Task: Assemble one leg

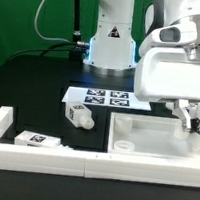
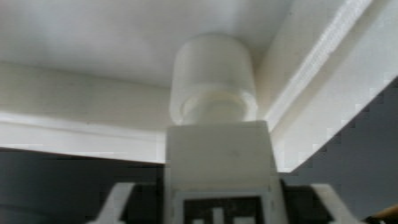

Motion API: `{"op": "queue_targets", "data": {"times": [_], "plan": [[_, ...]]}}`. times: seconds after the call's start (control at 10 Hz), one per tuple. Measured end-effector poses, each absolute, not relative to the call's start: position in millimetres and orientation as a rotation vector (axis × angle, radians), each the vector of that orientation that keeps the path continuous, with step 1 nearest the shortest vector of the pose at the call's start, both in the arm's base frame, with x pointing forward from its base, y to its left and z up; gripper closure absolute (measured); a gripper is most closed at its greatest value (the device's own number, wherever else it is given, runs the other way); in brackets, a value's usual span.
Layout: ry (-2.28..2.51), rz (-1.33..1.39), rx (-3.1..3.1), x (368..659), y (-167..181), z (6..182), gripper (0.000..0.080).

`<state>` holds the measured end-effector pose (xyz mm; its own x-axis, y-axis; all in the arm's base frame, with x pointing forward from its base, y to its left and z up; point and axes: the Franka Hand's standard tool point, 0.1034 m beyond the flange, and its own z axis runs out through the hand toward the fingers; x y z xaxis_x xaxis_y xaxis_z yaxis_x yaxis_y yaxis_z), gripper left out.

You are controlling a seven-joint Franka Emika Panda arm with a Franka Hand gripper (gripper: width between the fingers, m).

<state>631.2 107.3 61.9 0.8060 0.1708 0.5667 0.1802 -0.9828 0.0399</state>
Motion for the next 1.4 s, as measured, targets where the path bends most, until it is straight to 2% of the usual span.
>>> {"op": "queue_targets", "data": {"times": [0.1,0.2,0.3,0.4,0.5,0.7,0.9,1.1,1.3,1.4], "plan": [[-0.291,-0.929,-2.971,631,107,61.7,0.0346],[-0.293,-0.929,-2.971,631,107,61.5,0.0198],[-0.294,-0.924,-2.973,631,107,61.4,0.0164],[-0.288,-0.854,-2.990,631,109,65.0,0.0164],[-0.276,-0.815,-2.993,635,114,79.3,0.0152],[-0.277,-0.558,-3.039,646,118,87.4,0.0151],[-0.289,-0.381,-3.071,654,112,79.3,0.0151],[-0.194,-0.047,-3.104,645,103,73.2,0.0151],[-0.085,0.009,-3.114,647,114,77.5,0.0151],[-0.058,0.010,-3.115,646,113,77.0,0.0271]]}}
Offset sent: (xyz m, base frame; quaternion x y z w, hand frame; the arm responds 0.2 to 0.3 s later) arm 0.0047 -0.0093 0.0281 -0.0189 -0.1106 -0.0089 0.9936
